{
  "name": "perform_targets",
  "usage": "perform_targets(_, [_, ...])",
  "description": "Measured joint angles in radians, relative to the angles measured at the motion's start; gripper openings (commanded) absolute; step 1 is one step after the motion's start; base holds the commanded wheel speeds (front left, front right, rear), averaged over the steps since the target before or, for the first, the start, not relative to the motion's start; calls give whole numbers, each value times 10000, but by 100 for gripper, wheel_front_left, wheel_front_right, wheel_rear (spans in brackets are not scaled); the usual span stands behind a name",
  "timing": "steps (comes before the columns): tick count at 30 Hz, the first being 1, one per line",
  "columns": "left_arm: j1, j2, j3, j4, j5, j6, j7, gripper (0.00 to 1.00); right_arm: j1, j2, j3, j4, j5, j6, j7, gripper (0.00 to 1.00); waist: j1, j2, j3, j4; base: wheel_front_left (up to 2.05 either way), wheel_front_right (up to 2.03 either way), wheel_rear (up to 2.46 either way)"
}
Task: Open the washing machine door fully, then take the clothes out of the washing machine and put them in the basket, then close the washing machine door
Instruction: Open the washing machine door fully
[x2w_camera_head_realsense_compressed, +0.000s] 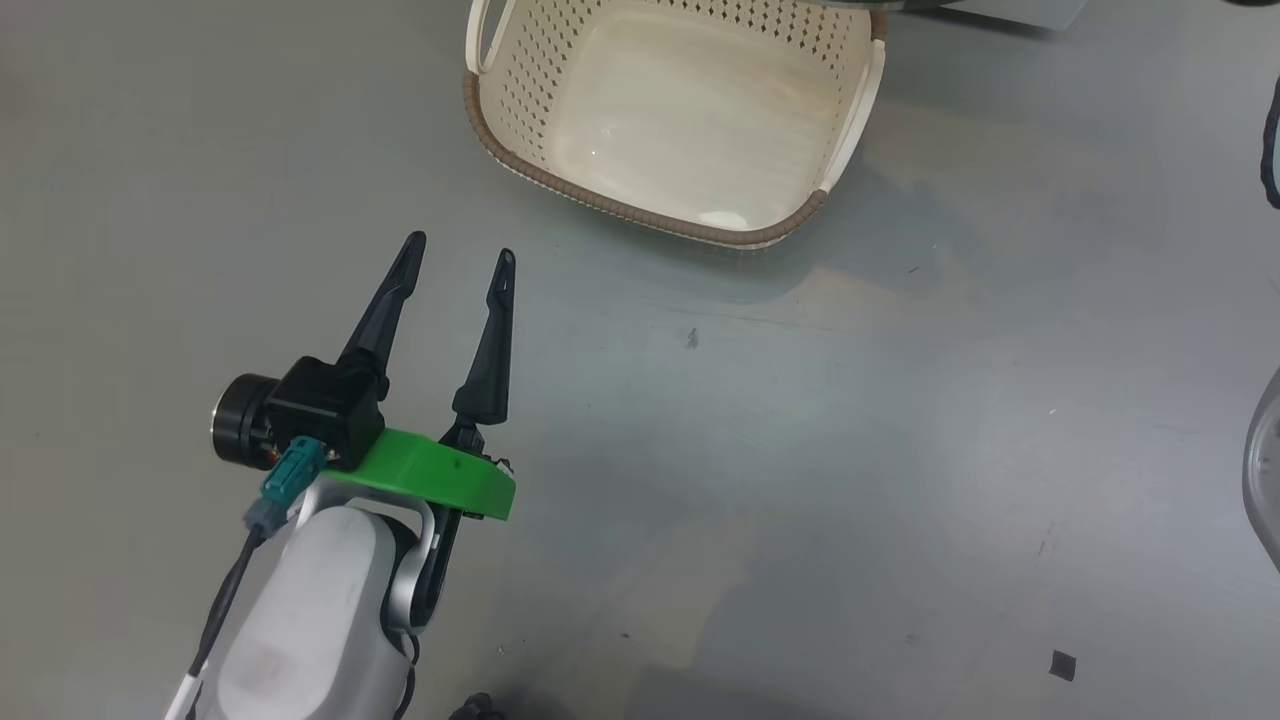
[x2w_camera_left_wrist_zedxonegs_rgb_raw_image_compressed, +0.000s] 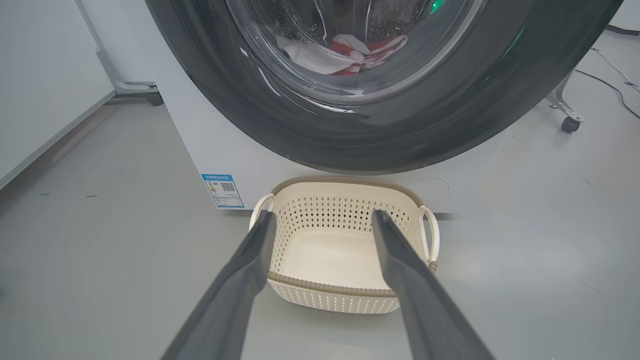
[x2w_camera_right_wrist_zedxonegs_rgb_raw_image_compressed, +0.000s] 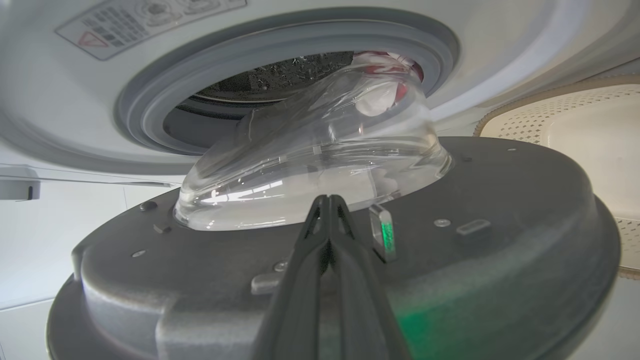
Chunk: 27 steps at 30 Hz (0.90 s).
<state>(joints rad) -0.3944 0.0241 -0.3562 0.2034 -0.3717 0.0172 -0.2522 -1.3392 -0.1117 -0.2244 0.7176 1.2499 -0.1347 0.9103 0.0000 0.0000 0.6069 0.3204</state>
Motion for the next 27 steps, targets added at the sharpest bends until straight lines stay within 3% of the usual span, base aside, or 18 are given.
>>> perform_targets(27, [314,4,194,151,288,54,0,100,1404,282,445,178,265,0,428,0,0,0,-1131,-291,0,0,0])
